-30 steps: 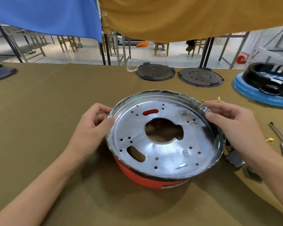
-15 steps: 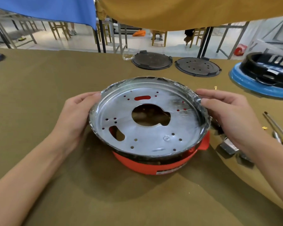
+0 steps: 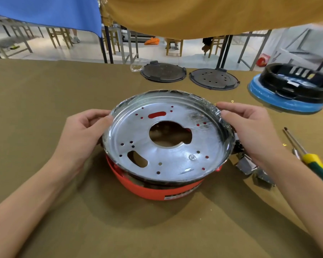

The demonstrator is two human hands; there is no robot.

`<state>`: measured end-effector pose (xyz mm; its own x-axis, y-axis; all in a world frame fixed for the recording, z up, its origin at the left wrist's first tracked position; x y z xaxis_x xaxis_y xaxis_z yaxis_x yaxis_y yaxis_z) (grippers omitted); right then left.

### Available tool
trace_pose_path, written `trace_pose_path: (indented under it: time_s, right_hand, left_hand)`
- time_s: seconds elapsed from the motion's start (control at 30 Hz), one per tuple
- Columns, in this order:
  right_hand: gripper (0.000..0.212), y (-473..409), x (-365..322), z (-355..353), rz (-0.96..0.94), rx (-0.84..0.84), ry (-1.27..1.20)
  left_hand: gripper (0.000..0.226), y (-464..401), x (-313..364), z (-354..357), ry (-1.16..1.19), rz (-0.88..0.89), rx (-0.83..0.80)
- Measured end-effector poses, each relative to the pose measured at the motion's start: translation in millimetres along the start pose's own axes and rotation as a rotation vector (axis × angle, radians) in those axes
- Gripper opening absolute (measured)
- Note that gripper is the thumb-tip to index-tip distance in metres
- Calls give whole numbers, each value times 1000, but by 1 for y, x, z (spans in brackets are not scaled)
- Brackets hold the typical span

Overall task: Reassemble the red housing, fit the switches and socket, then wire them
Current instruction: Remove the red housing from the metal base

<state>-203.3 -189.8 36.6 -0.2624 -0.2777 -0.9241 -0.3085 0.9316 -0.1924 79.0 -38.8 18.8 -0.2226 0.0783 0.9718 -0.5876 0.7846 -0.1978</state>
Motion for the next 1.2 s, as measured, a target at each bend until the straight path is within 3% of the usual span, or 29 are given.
trace_pose_path:
  time_s: [0.4, 1.2]
  right_hand:
    - [36, 2, 2, 0, 24, -84, -71]
    - [38, 5, -1, 3, 12, -108, -46]
  left_hand:
    - [10, 0, 0, -7, -65, 22, -23]
    - [15, 2, 1, -6, -26, 21, -24]
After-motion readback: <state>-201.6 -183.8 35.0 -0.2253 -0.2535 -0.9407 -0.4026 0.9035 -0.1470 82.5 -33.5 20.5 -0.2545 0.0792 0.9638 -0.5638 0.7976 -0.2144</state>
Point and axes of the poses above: each hand's wrist, its own y-axis away from the middle knuckle, its own z-axis out of the palm, x = y × z, the point moved 1 cm from there along -y, towards the middle knuckle, and after that the axes turned 2 degrees about -x, right-handed, at the moved point
